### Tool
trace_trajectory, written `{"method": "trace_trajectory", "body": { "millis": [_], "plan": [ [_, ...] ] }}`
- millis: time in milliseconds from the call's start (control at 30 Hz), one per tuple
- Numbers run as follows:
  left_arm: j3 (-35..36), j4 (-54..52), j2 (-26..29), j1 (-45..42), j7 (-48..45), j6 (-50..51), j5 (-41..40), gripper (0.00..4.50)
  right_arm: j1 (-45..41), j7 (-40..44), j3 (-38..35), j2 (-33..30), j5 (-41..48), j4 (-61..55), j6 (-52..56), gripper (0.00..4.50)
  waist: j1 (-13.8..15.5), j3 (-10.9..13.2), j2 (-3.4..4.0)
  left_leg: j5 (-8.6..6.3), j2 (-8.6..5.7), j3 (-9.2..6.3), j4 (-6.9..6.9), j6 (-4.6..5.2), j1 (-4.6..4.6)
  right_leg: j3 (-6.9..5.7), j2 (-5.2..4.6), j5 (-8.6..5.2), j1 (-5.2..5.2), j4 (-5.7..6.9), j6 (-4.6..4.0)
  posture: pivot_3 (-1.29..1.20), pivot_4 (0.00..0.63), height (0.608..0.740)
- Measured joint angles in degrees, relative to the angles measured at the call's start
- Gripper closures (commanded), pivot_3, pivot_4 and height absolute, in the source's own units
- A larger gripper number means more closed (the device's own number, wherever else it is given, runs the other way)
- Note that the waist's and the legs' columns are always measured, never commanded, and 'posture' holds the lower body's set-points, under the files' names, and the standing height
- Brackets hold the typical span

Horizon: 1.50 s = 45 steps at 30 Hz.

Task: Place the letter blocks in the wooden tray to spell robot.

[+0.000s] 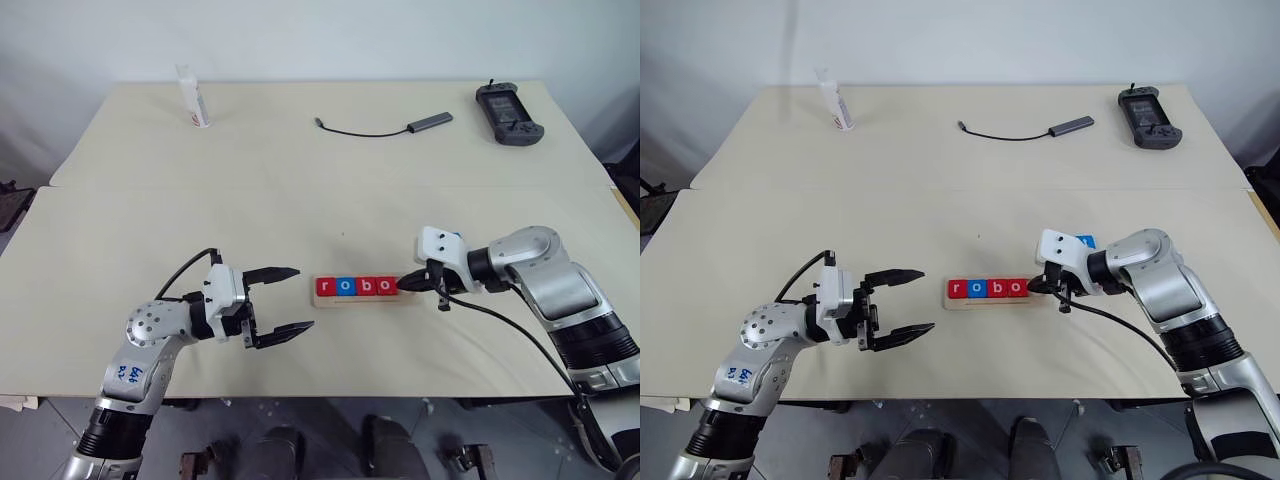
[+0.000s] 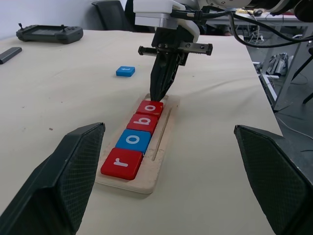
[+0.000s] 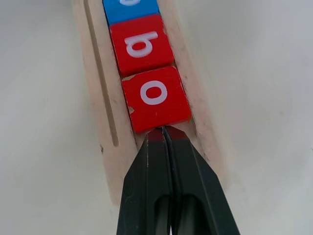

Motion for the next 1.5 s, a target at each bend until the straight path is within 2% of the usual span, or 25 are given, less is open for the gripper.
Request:
{"method": "trace_trajectory", "body": {
  "millis": [267,300,367,467,533,633,733,767,867,1067,1267,1400,1500],
  "plan": [
    [-0.01,0.07,0.00,-0.09,0.05,-0.07,0.02,0.00,1.67,-1.63,-2.93,-1.50,1.01,-2.32,0.55,4.47,0.11,0.00,0.00,0.00,0.00,-0.01,-0.01,0.00,0.00,0.00,0.00,0.00,0.00,-0.01,0.00,0.00,0.150,0.740],
    [-0.03,0.13,-0.01,-0.12,-0.02,-0.12,0.02,0.00,2.39,-2.09,-3.85,-2.02,1.39,-2.84,0.61,4.31,0.21,0.00,0.00,0.00,-0.02,-0.01,-0.01,0.00,0.00,0.00,-0.01,0.00,0.01,-0.01,0.00,0.00,0.150,0.740],
    [-0.17,0.74,-0.12,-0.77,-0.46,-0.49,0.03,0.00,9.06,-4.41,-12.16,-2.31,4.76,-7.32,1.08,3.89,0.85,0.00,0.00,0.00,-0.03,-0.17,-0.03,0.00,-0.03,-0.11,-0.02,0.00,0.06,-0.05,0.00,0.00,0.150,0.740],
    [0.21,3.40,0.05,-1.58,-1.37,-1.18,0.04,0.00,20.15,-7.87,-24.32,-2.24,9.02,-13.45,0.92,2.94,1.41,0.00,0.00,-0.03,-0.04,-0.11,-0.02,0.04,-0.05,-0.11,-0.01,0.00,0.05,0.07,0.00,0.00,0.150,0.740],
    [0.24,5.43,0.03,-3.00,-1.97,-1.60,0.04,0.00,28.84,-10.60,-33.48,1.09,11.74,-18.51,-2.04,2.26,1.58,-0.01,-0.02,-0.03,-0.01,-0.10,-0.04,0.04,-0.03,-0.11,0.02,0.00,0.07,0.09,0.00,0.00,0.150,0.740],
    [0.20,8.67,-0.39,-5.51,-2.98,-2.22,0.07,0.00,40.72,-14.92,-42.57,7.07,14.04,-23.33,-6.08,1.25,1.63,-0.01,-0.02,-0.03,-0.02,-0.01,-0.02,0.04,0.05,-0.04,0.04,0.00,0.10,0.08,0.01,0.00,0.150,0.740],
    [0.30,12.24,-0.86,-7.69,-4.00,-2.93,0.19,0.00,52.47,-18.11,-48.59,13.02,14.44,-24.29,-11.26,0.14,1.56,-0.01,-0.01,-0.03,-0.05,0.06,-0.01,0.05,0.14,0.06,0.04,0.00,0.12,0.09,0.01,0.00,0.150,0.740],
    [0.15,13.35,-1.20,-8.47,-4.22,-3.34,0.32,0.00,54.76,-19.10,-49.89,14.67,14.40,-24.19,-13.32,0.01,1.45,-0.01,-0.01,-0.02,-0.06,0.10,-0.01,0.05,0.16,0.10,0.03,0.01,0.12,0.10,0.01,0.00,0.150,0.740],
    [-0.02,15.43,-2.13,-10.44,-4.92,-4.39,0.68,0.00,58.52,-23.46,-52.80,19.00,14.38,-22.84,-18.53,0.01,0.24,-0.02,0.00,-0.01,-0.05,0.16,0.00,0.03,0.26,0.19,0.04,0.01,0.13,0.21,0.02,0.00,0.150,0.740],
    [-0.02,15.87,-2.12,-11.03,-6.20,-3.42,0.57,0.00,54.72,-27.66,-49.99,18.96,15.46,-22.77,-18.70,0.01,-1.53,-0.03,0.02,0.06,0.10,0.19,-0.02,-0.10,0.37,0.25,0.14,0.00,0.12,0.30,0.01,0.00,0.150,0.740],
    [0.66,15.46,-2.11,-10.93,-4.65,-2.32,0.58,0.00,40.01,-31.50,-41.81,11.04,17.00,-21.13,-5.28,0.01,-0.98,-0.03,0.02,0.11,0.02,0.04,0.02,-0.09,0.31,0.15,0.05,0.00,0.11,0.32,-0.01,0.00,0.150,0.740],
    [1.01,13.45,-2.00,-8.48,-4.41,-2.68,0.63,0.00,24.37,-35.79,-34.65,9.48,17.35,-14.05,6.89,0.01,-1.27,-0.03,0.02,0.12,0.00,0.06,0.02,-0.07,0.17,0.14,-0.01,0.00,0.00,0.29,-0.01,0.00,0.150,0.740],
    [1.06,12.22,-2.16,-6.92,-3.73,-2.76,0.64,0.00,17.25,-37.93,-30.38,9.64,15.90,-8.27,9.32,0.01,-1.09,-0.03,0.02,0.11,0.01,0.00,-0.02,-0.08,0.15,0.06,0.00,-0.02,0.00,0.27,-0.05,0.00,0.150,0.740]
  ]
}}
